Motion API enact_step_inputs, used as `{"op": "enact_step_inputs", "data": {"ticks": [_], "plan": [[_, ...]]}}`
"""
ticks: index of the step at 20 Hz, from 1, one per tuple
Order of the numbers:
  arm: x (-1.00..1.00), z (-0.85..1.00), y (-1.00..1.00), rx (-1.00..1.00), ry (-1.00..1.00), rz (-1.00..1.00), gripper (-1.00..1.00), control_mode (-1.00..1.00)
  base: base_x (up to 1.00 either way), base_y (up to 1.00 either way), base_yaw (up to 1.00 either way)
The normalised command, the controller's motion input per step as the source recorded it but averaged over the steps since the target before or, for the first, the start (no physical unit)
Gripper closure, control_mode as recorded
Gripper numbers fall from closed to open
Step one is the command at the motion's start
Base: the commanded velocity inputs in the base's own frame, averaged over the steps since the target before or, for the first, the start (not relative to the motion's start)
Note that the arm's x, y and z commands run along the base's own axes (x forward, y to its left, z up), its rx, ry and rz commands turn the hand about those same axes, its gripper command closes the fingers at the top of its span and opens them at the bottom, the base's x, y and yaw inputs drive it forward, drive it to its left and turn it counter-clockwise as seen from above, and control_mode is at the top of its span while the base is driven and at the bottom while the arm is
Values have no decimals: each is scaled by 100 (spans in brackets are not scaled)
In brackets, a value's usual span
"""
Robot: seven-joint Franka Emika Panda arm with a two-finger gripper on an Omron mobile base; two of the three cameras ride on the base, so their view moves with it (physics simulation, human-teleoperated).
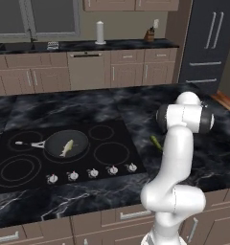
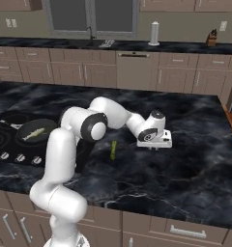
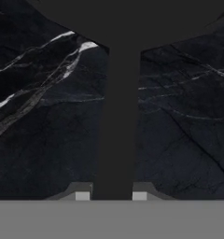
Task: Place both pans onto different burners. Then place the squash and the fish on different pans.
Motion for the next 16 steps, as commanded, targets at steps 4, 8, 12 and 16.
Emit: {"op": "enact_step_inputs", "data": {"ticks": [4, 8, 12, 16], "plan": [[0, 30, -3, 0, 0, 0, 100, -100, 0, 0, 0], [-13, 54, 0, 0, 0, 0, 100, -100, 0, 0, 0], [-36, 46, 4, 0, 0, 10, 100, -100, 0, 0, 0], [-41, 14, 20, 0, 0, 17, 100, -100, 0, 0, 0]]}}
